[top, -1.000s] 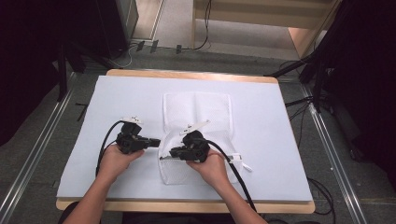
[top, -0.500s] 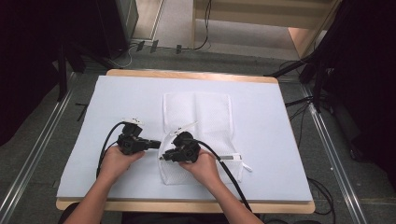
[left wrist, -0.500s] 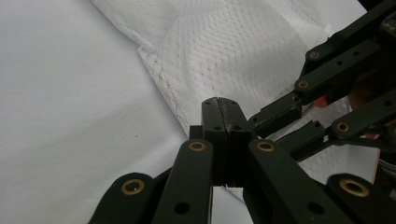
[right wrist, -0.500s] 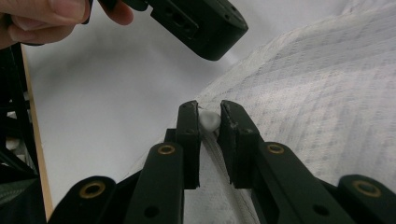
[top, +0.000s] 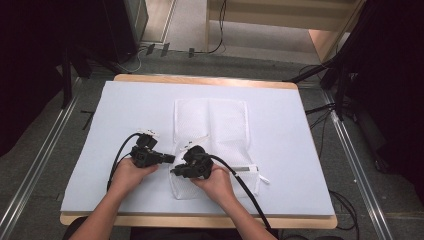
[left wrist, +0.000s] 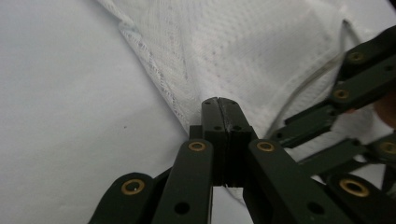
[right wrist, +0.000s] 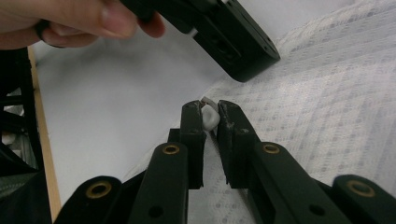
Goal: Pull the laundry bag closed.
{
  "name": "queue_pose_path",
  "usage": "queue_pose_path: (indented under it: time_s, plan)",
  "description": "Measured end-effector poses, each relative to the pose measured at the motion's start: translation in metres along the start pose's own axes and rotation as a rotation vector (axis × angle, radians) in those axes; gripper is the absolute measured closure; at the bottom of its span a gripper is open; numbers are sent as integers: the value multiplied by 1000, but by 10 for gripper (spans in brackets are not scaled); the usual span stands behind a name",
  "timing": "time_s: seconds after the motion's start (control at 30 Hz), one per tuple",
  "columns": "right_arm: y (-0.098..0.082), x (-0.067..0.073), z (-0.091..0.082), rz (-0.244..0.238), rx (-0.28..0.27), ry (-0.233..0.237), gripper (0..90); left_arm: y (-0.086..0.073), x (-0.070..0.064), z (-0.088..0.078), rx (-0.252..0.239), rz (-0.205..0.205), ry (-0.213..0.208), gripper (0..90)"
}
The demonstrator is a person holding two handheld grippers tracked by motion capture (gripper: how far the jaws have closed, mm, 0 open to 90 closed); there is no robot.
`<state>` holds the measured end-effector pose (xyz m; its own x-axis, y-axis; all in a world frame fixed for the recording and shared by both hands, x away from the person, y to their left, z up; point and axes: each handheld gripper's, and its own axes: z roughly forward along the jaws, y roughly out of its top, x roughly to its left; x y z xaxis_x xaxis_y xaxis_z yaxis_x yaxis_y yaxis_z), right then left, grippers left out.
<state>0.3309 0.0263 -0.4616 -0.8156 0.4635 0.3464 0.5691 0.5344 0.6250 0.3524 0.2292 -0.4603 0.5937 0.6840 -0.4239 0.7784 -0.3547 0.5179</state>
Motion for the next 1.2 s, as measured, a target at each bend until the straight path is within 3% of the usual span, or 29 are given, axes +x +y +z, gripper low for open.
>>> queue_pose_path:
  time_s: [0.13,0.27,0.47,0.57,0.67,0.77,1.2]
  plan:
    - [-2,1,2,7,3,8,823,-1,-1,1,-3,21,0,900]
    - [-2,-2,6,18,8,10,865,-4,-2,-3,-2,13,1,900]
    - [-3,-1,5,3,4,1,876,-12,-2,-4,3,5,-38,900]
    - [-4,-1,6,4,-8,1,881,-13,-5,-3,0,38,-22,900]
    - [-5,-1,5,0,-13,-3,883,-14,-5,-3,-2,27,-13,900]
    - [-6,-2,4,14,-13,3,883,-13,-10,-3,0,52,18,900]
    - [-9,-3,-1,9,-1,-9,885,-13,-11,-2,6,67,24,900]
